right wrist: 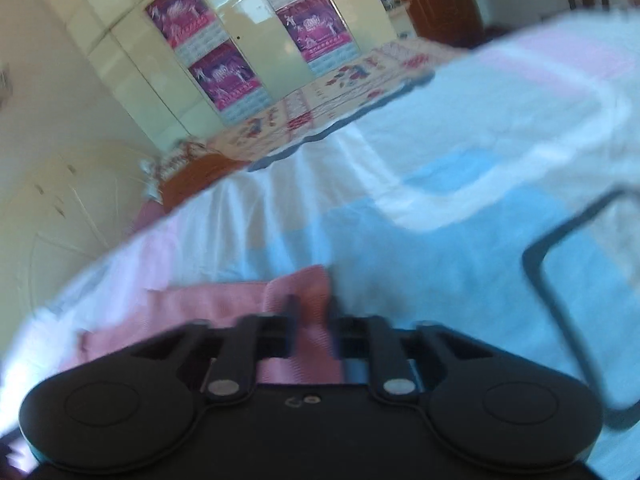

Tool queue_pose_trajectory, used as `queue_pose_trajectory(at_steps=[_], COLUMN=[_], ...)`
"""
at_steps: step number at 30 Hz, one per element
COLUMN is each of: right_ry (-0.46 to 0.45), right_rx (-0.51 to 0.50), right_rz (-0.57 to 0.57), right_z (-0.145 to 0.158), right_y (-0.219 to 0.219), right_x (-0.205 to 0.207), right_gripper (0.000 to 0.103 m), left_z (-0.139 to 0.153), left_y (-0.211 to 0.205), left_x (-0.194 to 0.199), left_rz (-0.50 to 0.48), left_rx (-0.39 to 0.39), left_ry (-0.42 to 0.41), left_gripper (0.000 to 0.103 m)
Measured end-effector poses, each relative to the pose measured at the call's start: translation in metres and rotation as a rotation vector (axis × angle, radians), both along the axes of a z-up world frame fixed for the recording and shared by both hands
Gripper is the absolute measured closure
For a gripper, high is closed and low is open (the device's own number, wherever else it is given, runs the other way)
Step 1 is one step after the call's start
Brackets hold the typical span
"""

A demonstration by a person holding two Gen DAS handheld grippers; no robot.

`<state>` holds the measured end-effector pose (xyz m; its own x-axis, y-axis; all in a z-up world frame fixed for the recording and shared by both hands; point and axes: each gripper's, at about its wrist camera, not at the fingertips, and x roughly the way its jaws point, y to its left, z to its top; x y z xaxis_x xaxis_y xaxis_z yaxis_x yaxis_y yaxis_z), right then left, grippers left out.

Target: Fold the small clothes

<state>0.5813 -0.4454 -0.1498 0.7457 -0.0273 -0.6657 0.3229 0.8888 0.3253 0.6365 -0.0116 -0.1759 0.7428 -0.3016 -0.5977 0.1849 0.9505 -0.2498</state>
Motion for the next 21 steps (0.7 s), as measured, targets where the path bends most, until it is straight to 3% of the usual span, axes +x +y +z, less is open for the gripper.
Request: queue_pose_trajectory(at_steps=[1,4,5,6,7,8,11,14,17,18,19,20,21], right_ry=[0.012,0.024,0.03,0.03,0.021,0.01,-0.012,-0.03,-0.018,-0.002,0.04,0.101,0.091], right_rx=[-0.048,-0.058,-0.074,-0.082,-0.086,-0.093,-0.116,-0.114,-0.109,-0.122,-0.148,-0.194,-0.25], right_rz=[-0.028,-0.023,-0.011,-0.004,0.002,0.01,0.046,0.066,0.1,0.116,0.129,0.134,0.13], right_z=[-0.001,-0.003,-0.001,0.001,0.005,0.01,0.022,0.031,0.031,0.027,0.02,0.011,0.008], right_y=[0.0,-0.004,-0.003,-0.001,0.0,0.001,0.01,0.016,0.029,0.035,0.043,0.05,0.056], right_x=[0.0,-0.001,-0.002,-0.004,-0.008,-0.011,-0.022,-0.036,-0.052,-0.057,-0.061,-0.062,-0.067], right_gripper=[0.102,0.103,0.102,0.1,0.092,0.087,0.086,0.086,0.089,0.091,0.093,0.093,0.092], left_z=[-0.002,-0.008,-0.005,-0.003,0.0,0.003,0.007,0.005,-0.006,-0.006,-0.005,-0.002,0.003], left_y=[0.001,-0.002,-0.002,0.0,0.003,0.008,0.025,0.029,0.012,0.007,0.001,-0.001,-0.001], left_x=[0.001,0.005,0.004,0.003,0.0,-0.004,-0.013,-0.024,-0.026,-0.028,-0.028,-0.028,-0.03], left_rz=[0.016,0.026,0.035,0.047,0.074,0.096,0.096,0.053,0.036,0.035,0.034,0.027,0.037], left_rx=[0.009,0.035,0.033,0.031,0.032,0.023,-0.051,-0.104,-0.002,0.043,0.093,0.09,0.084], left_ry=[0.01,0.037,0.034,0.032,0.022,0.001,0.009,0.058,0.122,0.104,0.09,0.08,0.058], left_gripper=[0.094,0.093,0.087,0.068,0.039,0.029,0.025,0.037,0.049,0.061,0.091,0.099,0.099])
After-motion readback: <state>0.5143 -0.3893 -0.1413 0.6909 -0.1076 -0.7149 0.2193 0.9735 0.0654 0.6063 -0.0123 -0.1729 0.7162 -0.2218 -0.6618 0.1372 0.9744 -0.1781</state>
